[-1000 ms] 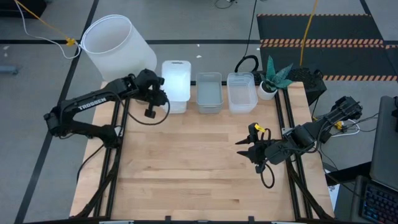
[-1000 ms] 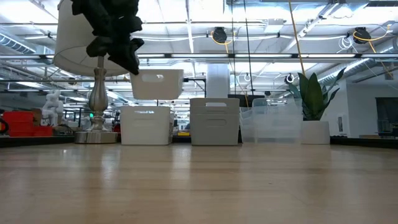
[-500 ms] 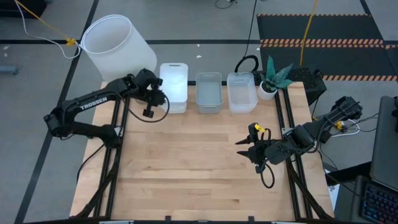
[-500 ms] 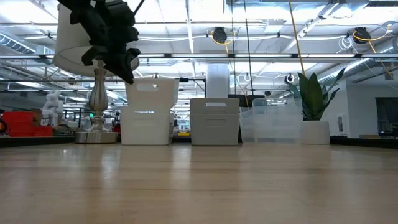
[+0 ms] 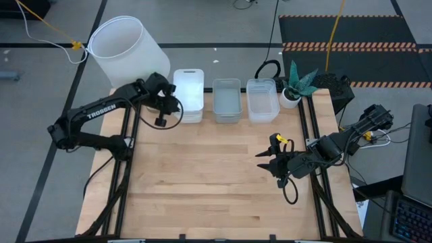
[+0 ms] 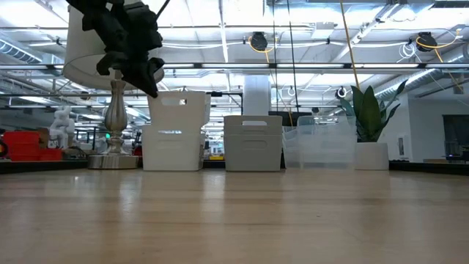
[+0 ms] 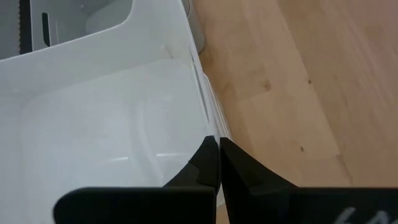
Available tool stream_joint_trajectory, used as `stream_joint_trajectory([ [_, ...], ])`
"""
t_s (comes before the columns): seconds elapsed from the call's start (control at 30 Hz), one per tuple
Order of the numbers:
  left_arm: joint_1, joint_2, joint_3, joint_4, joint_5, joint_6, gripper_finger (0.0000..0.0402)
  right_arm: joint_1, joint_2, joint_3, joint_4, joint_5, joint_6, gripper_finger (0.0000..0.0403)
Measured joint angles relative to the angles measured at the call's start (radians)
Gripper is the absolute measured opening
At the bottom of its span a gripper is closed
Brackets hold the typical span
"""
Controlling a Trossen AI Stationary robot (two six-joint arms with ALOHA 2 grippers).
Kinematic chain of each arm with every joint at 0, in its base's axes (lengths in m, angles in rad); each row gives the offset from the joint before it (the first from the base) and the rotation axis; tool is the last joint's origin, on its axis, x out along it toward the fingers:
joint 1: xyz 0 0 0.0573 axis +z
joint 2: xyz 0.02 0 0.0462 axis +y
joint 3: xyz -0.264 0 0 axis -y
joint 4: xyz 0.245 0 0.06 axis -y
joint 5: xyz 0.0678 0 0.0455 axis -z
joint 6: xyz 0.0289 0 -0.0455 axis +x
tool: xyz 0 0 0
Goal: Stack baskets by color
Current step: Stack the white bin on the top left stacked white bins
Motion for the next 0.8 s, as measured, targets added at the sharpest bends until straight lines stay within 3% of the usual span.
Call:
stream_joint_trajectory([
  [0.8, 0.003, 0.000, 0.000, -0.030, -0.033, -0.038, 0.0003, 0.000, 0.000, 0.000, 0.000, 0.000, -0.001, 0.0155],
])
